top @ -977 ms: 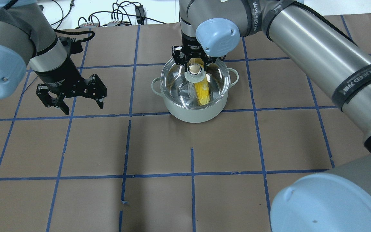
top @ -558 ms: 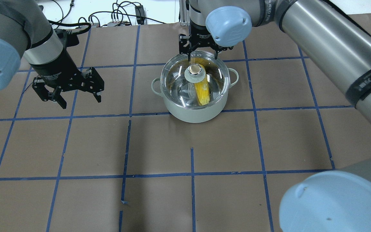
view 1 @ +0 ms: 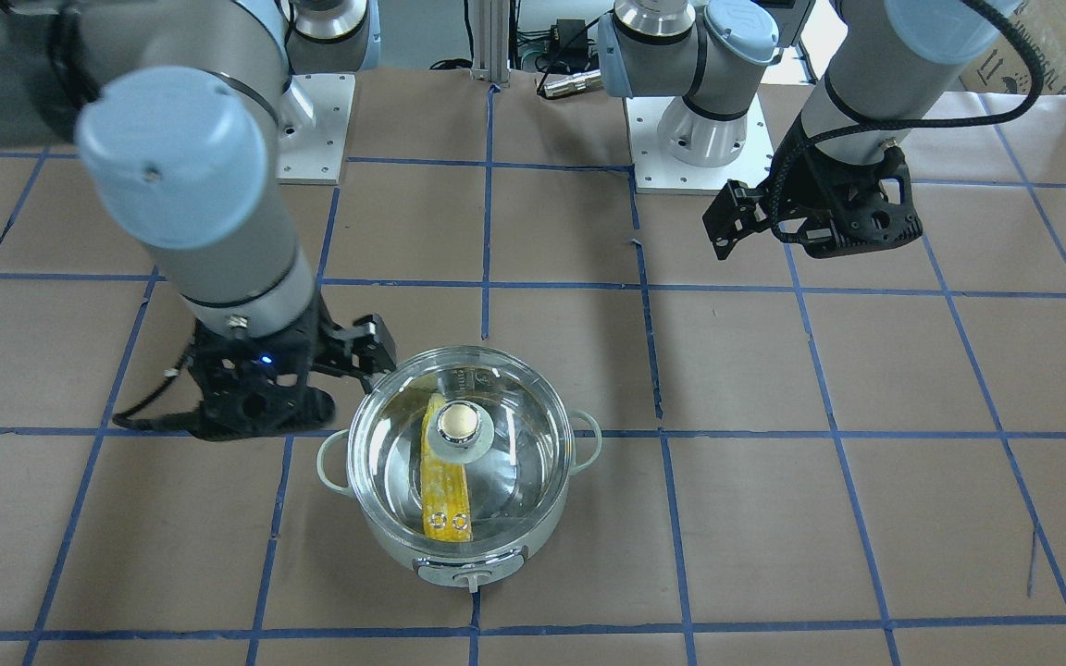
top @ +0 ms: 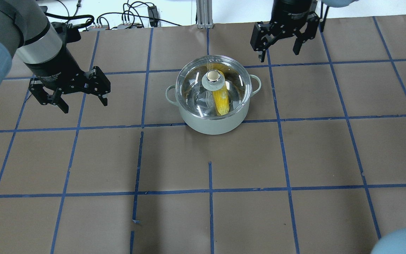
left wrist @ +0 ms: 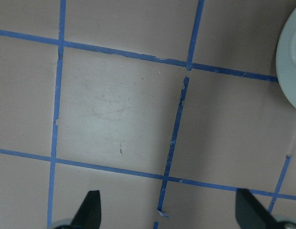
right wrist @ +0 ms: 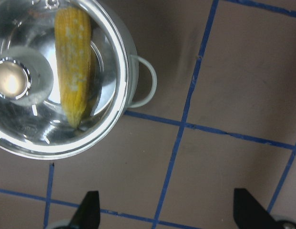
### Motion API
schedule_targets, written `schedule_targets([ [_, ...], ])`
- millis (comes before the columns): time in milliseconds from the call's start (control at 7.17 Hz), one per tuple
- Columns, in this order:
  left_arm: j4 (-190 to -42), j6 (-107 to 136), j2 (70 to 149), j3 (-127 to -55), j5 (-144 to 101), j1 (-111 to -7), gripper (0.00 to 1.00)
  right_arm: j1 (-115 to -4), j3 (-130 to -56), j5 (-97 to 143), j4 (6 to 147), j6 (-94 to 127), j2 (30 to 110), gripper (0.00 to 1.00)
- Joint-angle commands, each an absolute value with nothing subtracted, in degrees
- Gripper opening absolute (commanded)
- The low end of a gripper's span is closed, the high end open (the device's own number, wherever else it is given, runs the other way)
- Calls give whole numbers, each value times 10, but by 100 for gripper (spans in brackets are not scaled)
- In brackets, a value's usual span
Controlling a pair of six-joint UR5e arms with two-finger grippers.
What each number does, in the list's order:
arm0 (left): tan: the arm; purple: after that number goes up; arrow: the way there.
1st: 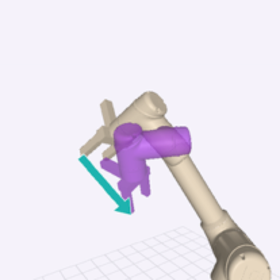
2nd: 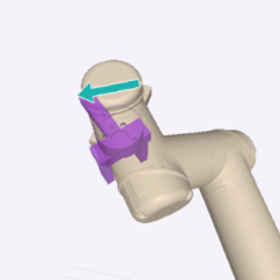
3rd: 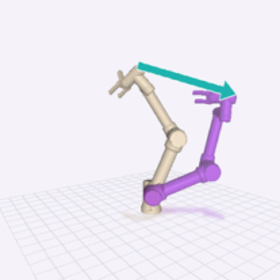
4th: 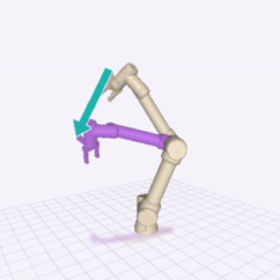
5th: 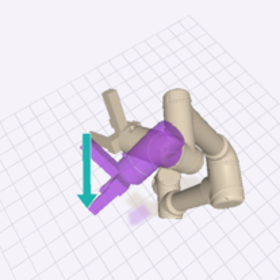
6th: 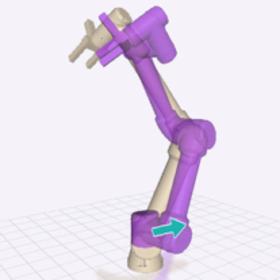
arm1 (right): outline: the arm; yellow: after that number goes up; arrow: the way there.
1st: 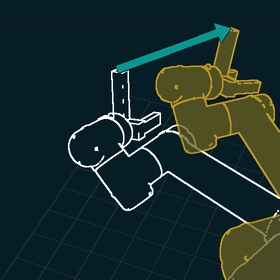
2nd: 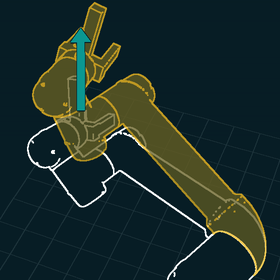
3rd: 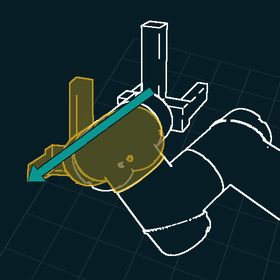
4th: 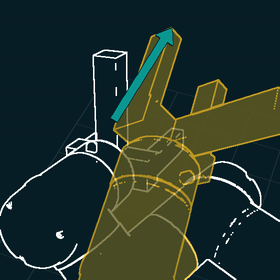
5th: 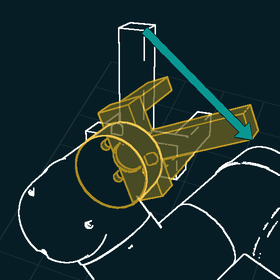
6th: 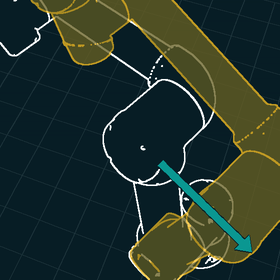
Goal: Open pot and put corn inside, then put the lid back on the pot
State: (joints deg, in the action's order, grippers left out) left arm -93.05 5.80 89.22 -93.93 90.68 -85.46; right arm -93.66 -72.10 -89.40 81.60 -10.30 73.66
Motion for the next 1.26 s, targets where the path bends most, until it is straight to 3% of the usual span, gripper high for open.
schedule_targets([
  [0,-935,58,890,-939,907,-854,100,-925,-742,-890,816,-130,781,100],
  [1116,-935,56,891,-939,907,-854,100,-911,-742,-899,804,-95,789,100],
])
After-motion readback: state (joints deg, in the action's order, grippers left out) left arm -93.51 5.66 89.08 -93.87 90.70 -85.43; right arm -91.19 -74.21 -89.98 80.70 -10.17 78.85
